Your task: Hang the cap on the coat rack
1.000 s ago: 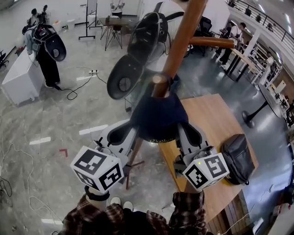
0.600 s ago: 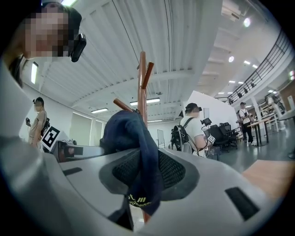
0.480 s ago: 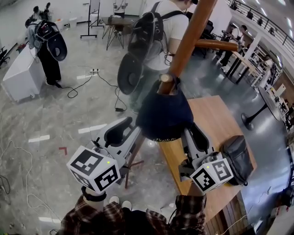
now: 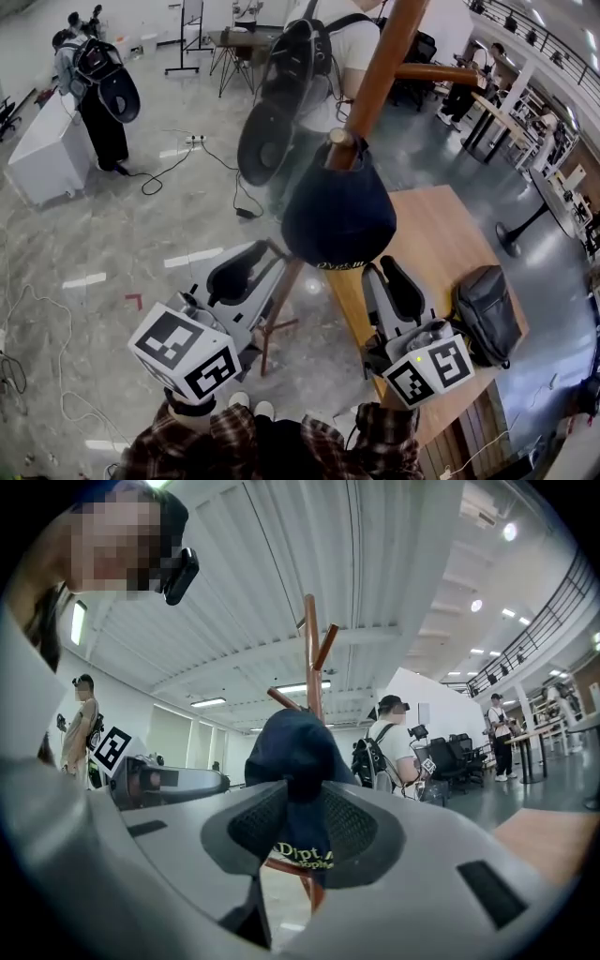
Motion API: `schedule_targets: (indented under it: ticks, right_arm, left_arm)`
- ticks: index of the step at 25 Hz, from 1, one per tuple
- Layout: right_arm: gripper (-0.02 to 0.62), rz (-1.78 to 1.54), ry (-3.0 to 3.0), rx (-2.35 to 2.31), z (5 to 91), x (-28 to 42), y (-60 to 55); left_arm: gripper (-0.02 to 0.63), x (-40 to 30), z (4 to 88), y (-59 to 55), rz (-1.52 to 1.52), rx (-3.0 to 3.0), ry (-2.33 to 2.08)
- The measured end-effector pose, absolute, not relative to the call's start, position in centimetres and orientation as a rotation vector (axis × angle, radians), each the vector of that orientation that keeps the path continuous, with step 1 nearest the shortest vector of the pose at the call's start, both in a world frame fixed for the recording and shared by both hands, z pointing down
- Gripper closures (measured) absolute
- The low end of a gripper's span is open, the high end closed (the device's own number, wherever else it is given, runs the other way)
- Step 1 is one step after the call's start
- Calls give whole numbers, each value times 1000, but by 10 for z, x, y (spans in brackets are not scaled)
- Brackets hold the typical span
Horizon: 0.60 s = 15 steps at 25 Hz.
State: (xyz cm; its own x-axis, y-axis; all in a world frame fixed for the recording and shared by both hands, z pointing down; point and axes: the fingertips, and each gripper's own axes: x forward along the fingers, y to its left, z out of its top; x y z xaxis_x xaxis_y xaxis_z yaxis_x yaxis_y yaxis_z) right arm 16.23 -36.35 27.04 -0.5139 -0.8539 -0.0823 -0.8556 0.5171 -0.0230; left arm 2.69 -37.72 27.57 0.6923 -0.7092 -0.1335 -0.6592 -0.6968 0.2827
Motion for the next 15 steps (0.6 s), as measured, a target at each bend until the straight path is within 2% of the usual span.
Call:
schedule_targets:
  ticks: [8,12,15]
  right_arm:
    - [494,-54,2724,-1419,305,121,-337]
    - [559,-50,2728,-1442,317,110,-327]
    - [575,-84,2729,-1447,326,106,-322]
  left_arm:
    - [491,40,306,-346,-241,2675,-1097]
    - [496,43,321,-338,-187,2658,-1108]
    - [565,46,333,-332,-144,2651,-1113]
